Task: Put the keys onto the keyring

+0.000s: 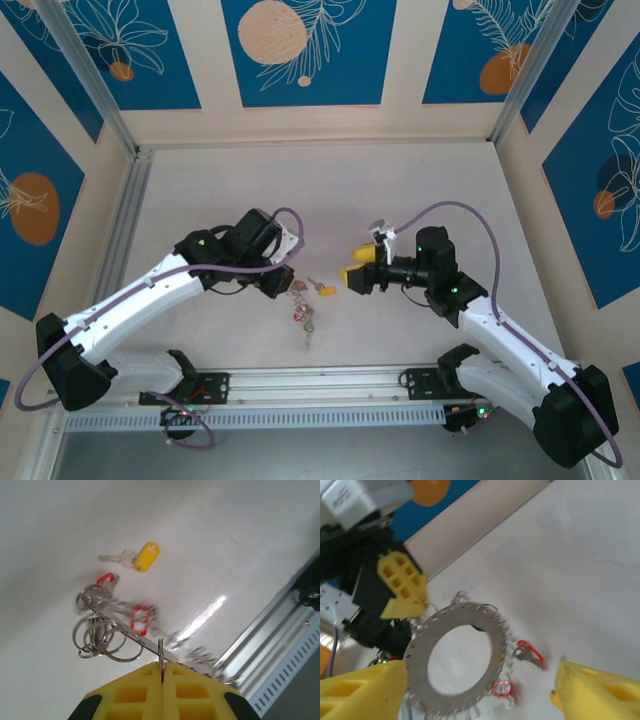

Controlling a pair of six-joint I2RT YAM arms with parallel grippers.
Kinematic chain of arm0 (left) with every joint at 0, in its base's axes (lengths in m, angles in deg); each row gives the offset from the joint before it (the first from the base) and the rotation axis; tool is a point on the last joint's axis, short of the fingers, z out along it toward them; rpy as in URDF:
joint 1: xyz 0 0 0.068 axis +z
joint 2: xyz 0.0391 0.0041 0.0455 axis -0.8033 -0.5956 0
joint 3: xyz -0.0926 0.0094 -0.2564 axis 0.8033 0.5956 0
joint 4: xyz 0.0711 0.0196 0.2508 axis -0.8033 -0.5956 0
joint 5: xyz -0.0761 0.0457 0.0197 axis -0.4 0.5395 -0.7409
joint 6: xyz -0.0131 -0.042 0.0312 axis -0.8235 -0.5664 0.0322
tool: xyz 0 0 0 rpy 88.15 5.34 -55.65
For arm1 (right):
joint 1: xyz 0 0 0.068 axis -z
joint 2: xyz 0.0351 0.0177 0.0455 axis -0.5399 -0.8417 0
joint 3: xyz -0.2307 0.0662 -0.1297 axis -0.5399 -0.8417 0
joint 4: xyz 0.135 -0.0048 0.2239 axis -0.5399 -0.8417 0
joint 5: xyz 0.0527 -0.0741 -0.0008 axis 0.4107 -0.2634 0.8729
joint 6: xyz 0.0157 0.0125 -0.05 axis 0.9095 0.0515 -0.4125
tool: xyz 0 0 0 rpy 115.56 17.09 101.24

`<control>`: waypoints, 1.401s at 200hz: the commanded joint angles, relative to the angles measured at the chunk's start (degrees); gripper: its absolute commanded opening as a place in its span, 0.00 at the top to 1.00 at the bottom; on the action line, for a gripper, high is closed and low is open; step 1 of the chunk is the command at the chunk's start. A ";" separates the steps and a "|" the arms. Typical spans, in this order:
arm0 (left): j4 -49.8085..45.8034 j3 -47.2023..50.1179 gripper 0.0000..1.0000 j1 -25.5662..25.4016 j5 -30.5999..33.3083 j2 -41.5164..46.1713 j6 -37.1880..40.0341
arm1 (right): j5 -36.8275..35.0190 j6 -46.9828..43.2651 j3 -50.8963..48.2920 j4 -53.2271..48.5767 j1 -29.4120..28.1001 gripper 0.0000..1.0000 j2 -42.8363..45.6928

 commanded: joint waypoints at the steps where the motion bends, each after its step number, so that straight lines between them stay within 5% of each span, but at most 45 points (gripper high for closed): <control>1: 8.15 -2.02 1.00 0.84 -8.68 3.15 5.30 | 3.33 -1.24 3.21 -0.38 -1.91 0.33 -0.31; 48: 14.02 -1.17 1.00 1.29 -13.38 4.97 7.30 | 2.97 -2.92 7.52 -0.95 -4.69 0.52 -3.60; 107: 19.88 4.09 1.00 2.83 -13.99 8.78 5.79 | 4.34 -2.59 10.51 0.91 -6.64 0.61 -7.59; 147: 22.60 10.36 1.00 5.32 -14.17 13.40 5.44 | 2.65 -0.09 9.80 1.03 -6.64 0.58 -8.54; 205: 24.63 20.30 1.00 8.40 -14.46 21.10 3.67 | -18.87 2.55 16.19 -17.97 -6.11 0.50 -21.94; 280: 18.53 25.10 1.00 10.60 -5.48 31.69 -2.97 | -27.34 3.00 29.90 -32.35 -11.46 0.56 -45.50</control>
